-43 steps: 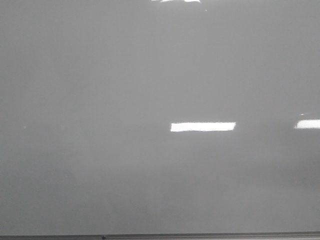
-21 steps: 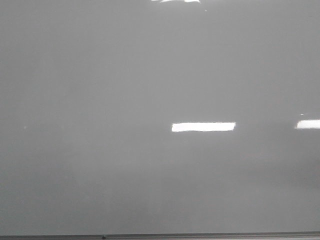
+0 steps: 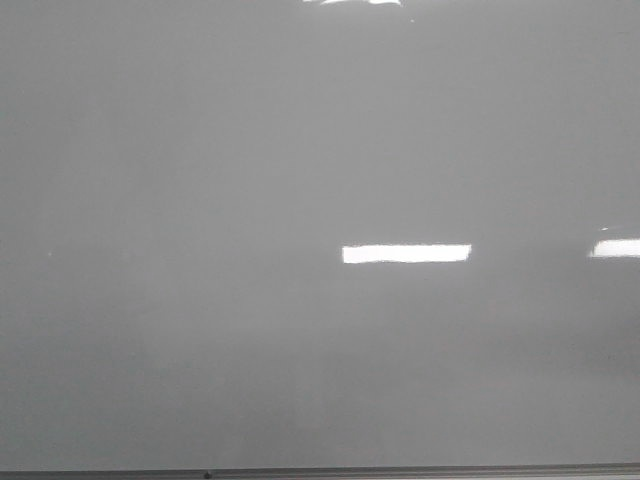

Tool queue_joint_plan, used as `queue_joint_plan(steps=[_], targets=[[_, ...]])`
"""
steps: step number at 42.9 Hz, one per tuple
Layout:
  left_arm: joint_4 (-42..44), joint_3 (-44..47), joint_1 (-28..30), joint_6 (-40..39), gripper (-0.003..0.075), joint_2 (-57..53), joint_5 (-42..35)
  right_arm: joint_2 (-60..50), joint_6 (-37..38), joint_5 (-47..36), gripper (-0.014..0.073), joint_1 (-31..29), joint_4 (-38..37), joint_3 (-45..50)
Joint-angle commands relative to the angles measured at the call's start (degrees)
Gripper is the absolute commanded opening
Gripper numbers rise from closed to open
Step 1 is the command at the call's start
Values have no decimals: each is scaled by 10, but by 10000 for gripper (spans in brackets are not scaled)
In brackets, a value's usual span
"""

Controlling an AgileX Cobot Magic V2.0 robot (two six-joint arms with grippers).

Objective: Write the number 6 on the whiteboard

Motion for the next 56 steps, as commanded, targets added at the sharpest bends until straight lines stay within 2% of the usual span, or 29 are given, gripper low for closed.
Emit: queue_joint_plan(steps=[1, 5, 9, 17, 25, 31, 39, 41, 44, 49, 51, 53, 56], targets=[[-5, 3, -4, -4, -20, -8, -56, -8, 1, -57, -68, 1, -1, -8], [-5, 2, -4, -4, -20, -8, -98, -8, 1, -82, -68, 1, -1, -12], [-5, -22, -4, -4, -20, -8, -122, -8, 1, -69, -68, 1, -1, -45], [-2, -133, -4, -4, -20, 17, -25, 21, 1, -2, -68, 1, -1, -166], [5, -219, -4, -2, -20, 114, 67, 114, 1, 35, -68, 1, 38, -252], [5, -240, -4, -1, -20, 167, 79, 166, 1, 42, -68, 1, 42, -274], [5, -238, -4, -1, -5, 176, 80, 185, 1, 53, -49, 1, 42, -274], [5, -237, -4, -1, 31, 176, 81, 185, 1, 54, -13, 1, 42, -274], [5, -237, -4, -1, 148, 176, 84, 185, 1, 54, 87, 1, 42, -274], [5, -237, -4, -1, 432, 176, 85, 185, 1, 53, 286, 1, 42, -274], [5, -237, -4, -1, 520, 176, 82, 185, 1, 53, 374, 1, 42, -274], [5, -237, -4, -1, 584, 176, 79, 185, 1, 53, 436, 1, 42, -274], [5, -237, -4, -1, 603, 176, 76, 185, 1, 53, 499, 1, 42, -274]])
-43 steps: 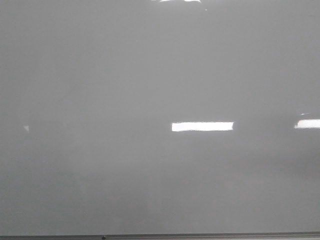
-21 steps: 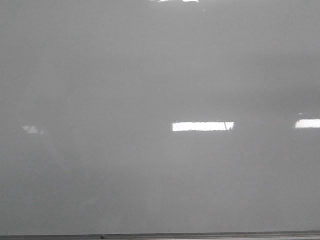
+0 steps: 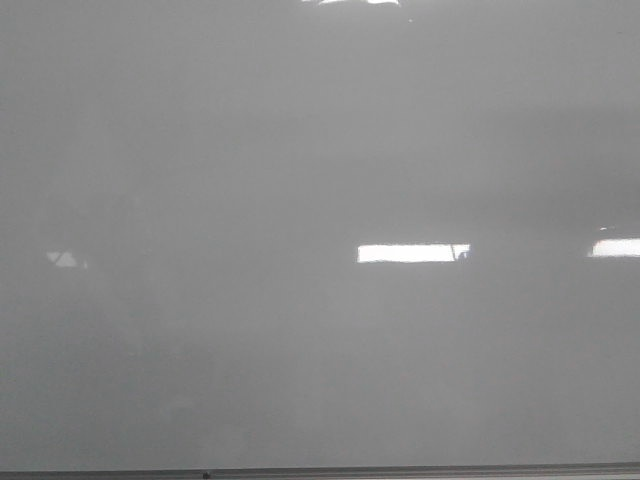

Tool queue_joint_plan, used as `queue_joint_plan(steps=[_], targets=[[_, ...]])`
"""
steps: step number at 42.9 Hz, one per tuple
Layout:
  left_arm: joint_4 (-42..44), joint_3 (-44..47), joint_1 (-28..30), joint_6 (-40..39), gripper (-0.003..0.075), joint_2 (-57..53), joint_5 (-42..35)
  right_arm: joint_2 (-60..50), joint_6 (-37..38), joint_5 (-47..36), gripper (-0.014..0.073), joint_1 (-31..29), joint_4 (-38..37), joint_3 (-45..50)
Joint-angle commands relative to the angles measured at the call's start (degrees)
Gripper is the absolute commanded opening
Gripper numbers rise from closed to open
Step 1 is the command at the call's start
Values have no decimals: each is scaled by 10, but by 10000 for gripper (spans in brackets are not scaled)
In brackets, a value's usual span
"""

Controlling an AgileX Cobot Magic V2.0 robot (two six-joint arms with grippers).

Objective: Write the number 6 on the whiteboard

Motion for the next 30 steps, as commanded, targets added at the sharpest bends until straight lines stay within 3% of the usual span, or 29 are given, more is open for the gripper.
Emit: queue_joint_plan(steps=[1, 10, 24, 30], targets=[[-1, -21, -4, -1, 601, 10, -50, 9, 1, -41, 507, 1, 7, -20], [11, -23, -2, -1, 597, 42, -42, 9, 1, -43, 509, 1, 7, -20], [5, -78, 120, -47, 597, 283, -67, 9, 1, -46, 509, 1, 7, -20], [-1, -79, 129, -47, 597, 379, -112, 9, 1, -46, 509, 1, 7, -20]])
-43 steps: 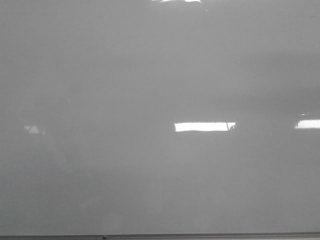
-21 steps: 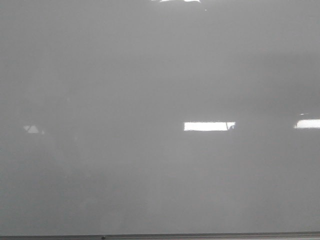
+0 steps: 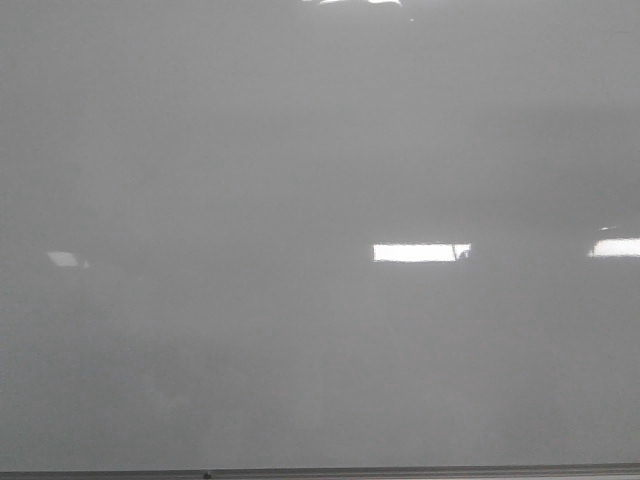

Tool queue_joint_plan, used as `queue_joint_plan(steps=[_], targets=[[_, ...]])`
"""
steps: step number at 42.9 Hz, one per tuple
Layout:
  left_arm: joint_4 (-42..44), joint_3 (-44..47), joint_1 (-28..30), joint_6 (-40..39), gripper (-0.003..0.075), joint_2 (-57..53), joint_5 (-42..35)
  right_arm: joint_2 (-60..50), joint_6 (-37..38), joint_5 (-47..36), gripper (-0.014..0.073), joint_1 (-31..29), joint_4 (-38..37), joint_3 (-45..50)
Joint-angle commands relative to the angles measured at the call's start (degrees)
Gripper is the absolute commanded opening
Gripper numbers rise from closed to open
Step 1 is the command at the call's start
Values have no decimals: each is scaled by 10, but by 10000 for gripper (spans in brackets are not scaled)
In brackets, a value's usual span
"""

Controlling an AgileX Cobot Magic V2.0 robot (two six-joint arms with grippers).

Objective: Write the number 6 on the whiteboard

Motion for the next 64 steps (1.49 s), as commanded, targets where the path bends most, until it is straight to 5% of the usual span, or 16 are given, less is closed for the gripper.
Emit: queue_joint_plan(steps=[1, 16, 38, 45, 54, 58, 64], targets=[[-8, -21, 5, -7, 597, 64, -75, 9, 1, -46, 509, 1, 7, -20], [-8, -21, 5, -6, 582, 257, -253, 9, 1, -44, 509, 1, 7, -20], [28, -21, 5, -5, 378, 381, -395, 9, 1, -41, 509, 1, 7, -20], [33, -21, 5, -5, 221, 395, -415, 9, 1, -41, 509, 1, 7, -20], [42, -21, 3, -5, 14, 388, -392, 9, 1, -41, 509, 1, 7, -20], [42, -22, -6, -5, -13, 365, -356, 9, 1, -40, 509, 1, 7, -20], [42, -56, -40, -5, -12, 303, -202, 9, 1, -34, 509, 1, 7, -20]])
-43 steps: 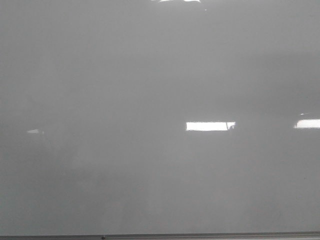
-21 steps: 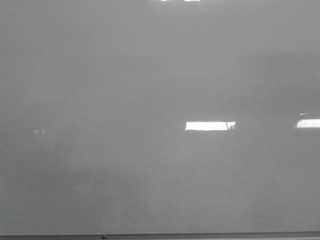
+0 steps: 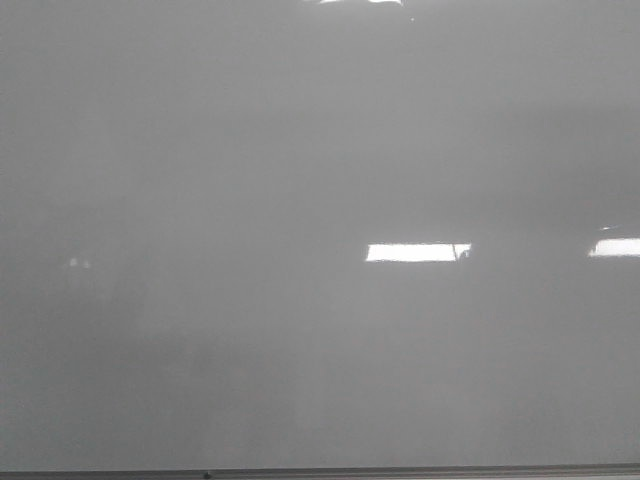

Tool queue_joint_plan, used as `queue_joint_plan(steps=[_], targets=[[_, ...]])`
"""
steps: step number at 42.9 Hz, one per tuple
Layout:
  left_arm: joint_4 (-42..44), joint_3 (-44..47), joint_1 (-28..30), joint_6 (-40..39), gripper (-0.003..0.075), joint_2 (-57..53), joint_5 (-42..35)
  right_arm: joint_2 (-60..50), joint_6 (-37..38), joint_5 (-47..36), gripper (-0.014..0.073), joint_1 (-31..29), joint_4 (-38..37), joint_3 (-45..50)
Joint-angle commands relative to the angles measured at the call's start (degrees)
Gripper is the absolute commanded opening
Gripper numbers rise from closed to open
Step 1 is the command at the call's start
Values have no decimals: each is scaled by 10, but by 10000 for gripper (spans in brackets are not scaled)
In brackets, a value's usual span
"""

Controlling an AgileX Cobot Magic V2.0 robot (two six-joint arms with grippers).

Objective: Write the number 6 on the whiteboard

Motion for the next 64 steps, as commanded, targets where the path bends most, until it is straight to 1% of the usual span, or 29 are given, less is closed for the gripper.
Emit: queue_joint_plan(steps=[1, 5, 6, 8, 9, 12, 16, 19, 20, 23, 27, 28, 33, 38, 43, 46, 52, 64], targets=[[6, -44, -30, -5, -12, -62, 73, 9, 1, -34, 509, 1, 6, -20], [40, -86, -67, -5, -12, -86, 198, 9, 1, -29, 509, 1, 6, -20], [50, -97, -78, -4, -12, -89, 218, 9, 1, -27, 509, 1, 6, -20], [71, -124, -109, -1, -12, -94, 289, 9, -5, -24, 509, 1, 6, -20], [80, -134, -124, 4, -12, -94, 304, 9, -11, -21, 509, 2, 6, -20], [92, -162, -172, 66, -13, -95, 376, 15, -31, -7, 509, 4, 6, -22], [92, -195, -253, 158, -13, -95, 451, 34, -56, 18, 509, 15, 8, -31], [92, -214, -320, 219, -13, -95, 496, 58, -73, 41, 509, 34, 14, -40], [93, -221, -333, 234, -13, -95, 510, 70, -81, 49, 509, 41, 15, -43], [95, -239, -399, 266, -13, -95, 549, 102, -105, 78, 509, 69, 21, -59], [108, -266, -477, 280, -13, -95, 596, 154, -147, 120, 509, 119, 24, -84], [112, -272, -489, 280, -13, -95, 604, 165, -154, 126, 509, 132, 25, -88], [132, -301, -569, 280, -13, -95, 624, 215, -169, 138, 509, 201, 32, -119], [134, -317, -628, 280, -13, -95, 611, 267, -171, 133, 509, 276, 32, -151], [134, -325, -667, 280, -13, -95, 589, 318, -190, 124, 510, 348, 32, -181], [134, -326, -685, 280, -13, -96, 578, 347, -197, 102, 510, 385, 32, -198], [126, -326, -700, 280, -13, -96, 570, 400, -200, 62, 510, 422, 32, -220], [119, -326, -701, 280, -13, -96, 551, 452, -216, 44, 510, 444, 32, -248]])
